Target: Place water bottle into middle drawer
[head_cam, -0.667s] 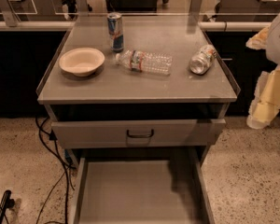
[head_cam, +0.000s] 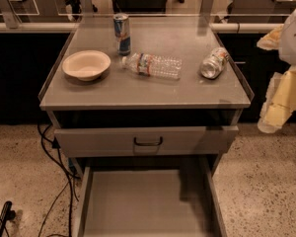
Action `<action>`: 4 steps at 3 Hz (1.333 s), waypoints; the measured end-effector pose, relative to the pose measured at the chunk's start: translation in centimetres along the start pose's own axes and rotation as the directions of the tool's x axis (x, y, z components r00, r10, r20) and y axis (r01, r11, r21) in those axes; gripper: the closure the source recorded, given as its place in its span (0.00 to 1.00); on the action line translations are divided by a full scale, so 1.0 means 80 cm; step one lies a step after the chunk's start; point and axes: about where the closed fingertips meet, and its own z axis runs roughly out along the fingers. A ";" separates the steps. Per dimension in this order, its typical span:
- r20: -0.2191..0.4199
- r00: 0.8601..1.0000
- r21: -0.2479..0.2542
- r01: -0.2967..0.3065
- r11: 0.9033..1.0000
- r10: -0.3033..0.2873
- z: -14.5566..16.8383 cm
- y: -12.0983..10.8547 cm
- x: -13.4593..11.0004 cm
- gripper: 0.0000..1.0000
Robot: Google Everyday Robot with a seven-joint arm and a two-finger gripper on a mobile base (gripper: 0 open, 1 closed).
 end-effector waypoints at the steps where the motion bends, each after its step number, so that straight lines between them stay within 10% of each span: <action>1: 0.082 0.996 -0.014 -0.032 0.999 0.033 0.015 -0.016 -0.006 0.00; 2: 0.208 0.972 -0.031 -0.102 0.994 0.106 0.043 -0.042 -0.034 0.00; 4: 0.255 0.949 -0.038 -0.185 0.982 0.188 0.054 -0.054 -0.051 0.00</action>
Offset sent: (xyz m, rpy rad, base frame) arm 0.0681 0.0284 -0.0211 0.3333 -0.0259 -0.0520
